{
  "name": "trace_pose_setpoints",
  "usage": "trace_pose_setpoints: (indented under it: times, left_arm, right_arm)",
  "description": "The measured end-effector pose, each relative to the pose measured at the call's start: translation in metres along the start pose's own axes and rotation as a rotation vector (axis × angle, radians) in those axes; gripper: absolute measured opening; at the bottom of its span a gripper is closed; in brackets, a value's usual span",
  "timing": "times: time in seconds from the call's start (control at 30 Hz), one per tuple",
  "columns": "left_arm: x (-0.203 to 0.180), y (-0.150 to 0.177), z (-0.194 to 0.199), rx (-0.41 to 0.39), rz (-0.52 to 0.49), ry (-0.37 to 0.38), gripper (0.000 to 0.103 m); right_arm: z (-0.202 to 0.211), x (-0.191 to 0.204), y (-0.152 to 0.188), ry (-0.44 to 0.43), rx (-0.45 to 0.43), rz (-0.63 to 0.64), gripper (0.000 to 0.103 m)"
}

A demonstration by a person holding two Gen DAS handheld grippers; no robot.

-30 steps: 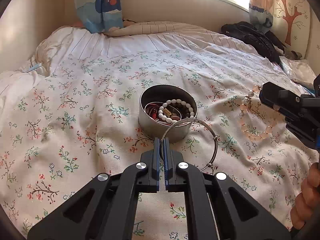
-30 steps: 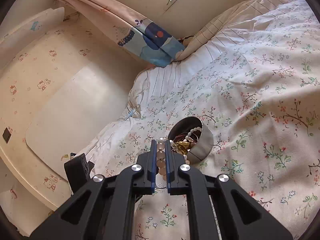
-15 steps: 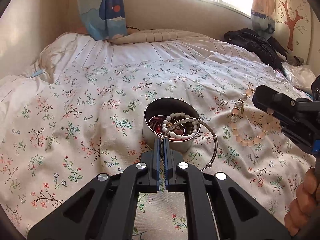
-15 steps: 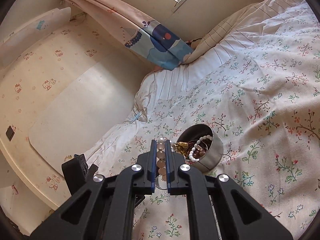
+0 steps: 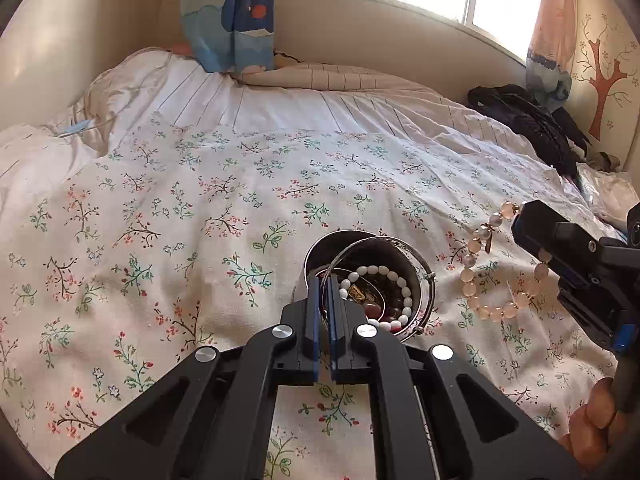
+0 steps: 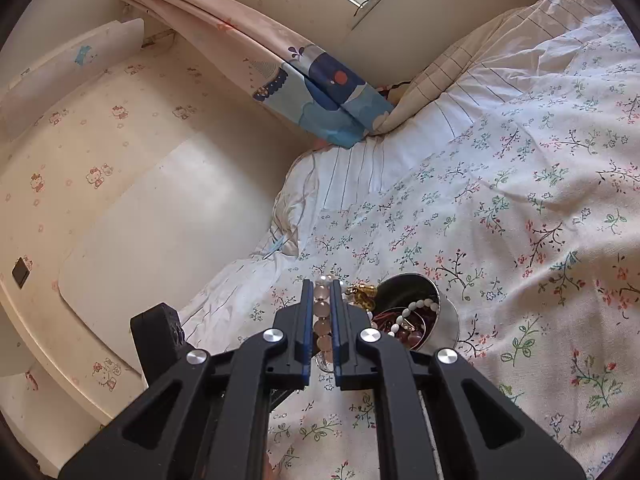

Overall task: Organize jewelry
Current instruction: 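Carry the silver bangle and pink pearl bracelet over the tin with both grippers, then open both grippers over the tin to drop the bangle and pearl bracelet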

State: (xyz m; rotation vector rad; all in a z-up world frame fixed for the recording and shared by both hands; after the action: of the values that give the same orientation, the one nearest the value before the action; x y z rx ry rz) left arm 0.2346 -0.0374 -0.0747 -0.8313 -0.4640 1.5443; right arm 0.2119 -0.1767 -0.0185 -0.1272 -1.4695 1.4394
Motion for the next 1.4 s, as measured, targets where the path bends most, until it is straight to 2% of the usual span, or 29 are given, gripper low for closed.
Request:
trace_pose_setpoints:
  times: [0.67, 0.8, 0.9, 1.0, 1.07, 1.1, 1.17, 1.23, 1.4]
  left_arm:
    - [-0.010, -0.005, -0.034, 0.038, -0.015, -0.006, 0.003]
    - [-0.012, 0.001, -0.046, 0.084, -0.022, -0.012, 0.004]
    - [-0.006, 0.003, -0.054, 0.106, -0.004, -0.045, 0.010]
    - [0.004, -0.009, -0.042, 0.062, 0.068, -0.021, 0.014]
    - [0.016, -0.019, -0.032, 0.001, 0.111, -0.054, 0.042]
    - [0.022, -0.023, -0.028, -0.022, 0.134, -0.062, 0.047]
    - [0.031, -0.029, -0.025, -0.038, 0.172, -0.061, 0.048]
    - [0.035, -0.029, -0.025, -0.034, 0.182, -0.064, 0.048]
    - [0.026, -0.026, -0.028, -0.031, 0.118, -0.091, 0.050]
  right_arm:
    - [-0.027, -0.021, -0.008, 0.038, 0.015, -0.006, 0.009]
    - [-0.036, -0.026, -0.007, 0.068, 0.036, 0.009, 0.009]
    - [-0.054, -0.031, 0.003, 0.077, 0.101, 0.011, 0.010]
    - [-0.072, -0.036, 0.016, 0.070, 0.159, -0.007, 0.011]
    - [-0.076, -0.036, 0.019, 0.061, 0.169, -0.012, 0.016]
    - [-0.076, -0.035, 0.019, 0.053, 0.166, -0.017, 0.019]
    - [-0.073, -0.035, 0.016, 0.047, 0.152, -0.022, 0.025]
    - [-0.070, -0.036, 0.014, 0.049, 0.142, -0.024, 0.027]
    - [-0.065, -0.042, 0.011, 0.078, 0.130, -0.028, 0.034]
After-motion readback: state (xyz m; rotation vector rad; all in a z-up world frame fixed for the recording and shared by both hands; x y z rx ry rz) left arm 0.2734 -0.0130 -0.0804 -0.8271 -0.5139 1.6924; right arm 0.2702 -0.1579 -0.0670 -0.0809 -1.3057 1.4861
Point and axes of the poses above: each gripper's, at about its wrist camera, not at the fingertips, and z roughly against the way its jaws point, x to its left, y to its underside, the point moved 9 cm from there along -z, roughly the way its jaws point, and after that the axes turned 11 degrees about z, right-handed, at the moved point
